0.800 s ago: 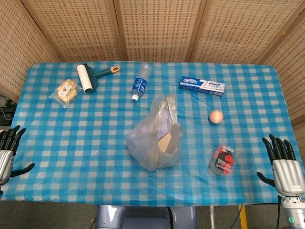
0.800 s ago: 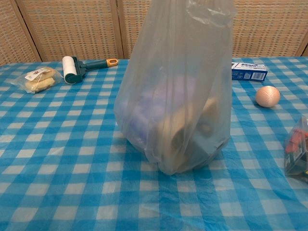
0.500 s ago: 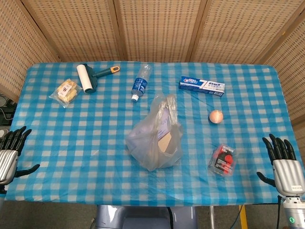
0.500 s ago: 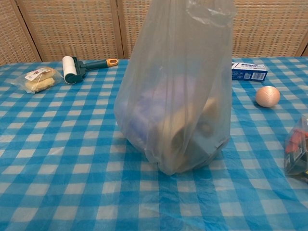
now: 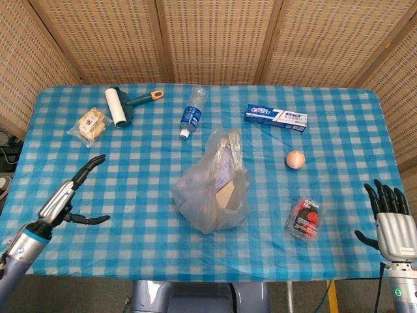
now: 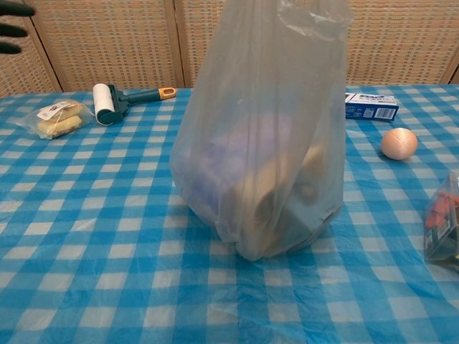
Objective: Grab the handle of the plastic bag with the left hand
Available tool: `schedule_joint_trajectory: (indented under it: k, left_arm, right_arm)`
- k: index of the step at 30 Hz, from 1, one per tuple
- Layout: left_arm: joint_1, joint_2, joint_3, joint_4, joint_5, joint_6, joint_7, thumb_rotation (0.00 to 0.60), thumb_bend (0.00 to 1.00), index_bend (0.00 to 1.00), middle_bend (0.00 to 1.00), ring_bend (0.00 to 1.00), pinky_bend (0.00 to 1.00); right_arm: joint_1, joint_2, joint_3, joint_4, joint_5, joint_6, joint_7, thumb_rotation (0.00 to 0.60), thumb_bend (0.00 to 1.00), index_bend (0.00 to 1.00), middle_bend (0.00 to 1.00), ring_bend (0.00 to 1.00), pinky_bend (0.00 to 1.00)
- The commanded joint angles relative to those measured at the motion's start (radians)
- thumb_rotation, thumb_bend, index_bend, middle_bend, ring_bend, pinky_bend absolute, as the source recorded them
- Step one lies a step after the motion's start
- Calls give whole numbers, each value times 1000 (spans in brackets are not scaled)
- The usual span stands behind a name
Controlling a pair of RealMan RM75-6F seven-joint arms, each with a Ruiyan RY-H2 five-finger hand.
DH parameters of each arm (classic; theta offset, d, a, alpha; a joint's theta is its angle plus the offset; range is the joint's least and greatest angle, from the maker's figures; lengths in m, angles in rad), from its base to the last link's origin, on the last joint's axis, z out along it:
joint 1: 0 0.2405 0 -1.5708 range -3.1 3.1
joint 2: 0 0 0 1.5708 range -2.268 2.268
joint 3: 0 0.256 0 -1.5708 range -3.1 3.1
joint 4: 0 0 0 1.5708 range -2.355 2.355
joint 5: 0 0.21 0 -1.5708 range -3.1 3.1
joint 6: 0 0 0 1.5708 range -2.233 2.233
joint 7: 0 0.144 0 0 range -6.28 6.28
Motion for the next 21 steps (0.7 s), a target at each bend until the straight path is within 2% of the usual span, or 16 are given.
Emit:
schedule_joint_trajectory:
  k: [1, 8, 10, 21]
  left_arm:
    - [-183, 61, -52, -121, 43, -140, -221, 600, 0, 0, 0, 0, 0]
    - [-299, 45, -109, -178, -38, -247, -299, 600, 0, 0, 0, 0, 0]
    - [-367, -2, -155, -196, -113, -309, -349, 600, 0, 0, 0, 0, 0]
    - [-513, -108, -260, -175, -330, -453, -360, 600, 0, 0, 0, 0, 0]
  right_arm:
    - [3, -5, 6, 7, 16, -9, -5, 600, 0, 0, 0, 0, 0]
    - [8, -12, 15, 21, 42, -21, -8, 600, 0, 0, 0, 0, 0]
    - [12, -15, 19, 28, 52, -28, -10, 600, 0, 0, 0, 0, 0]
    - [14, -16, 27, 38, 70, -32, 4, 600, 0, 0, 0, 0, 0]
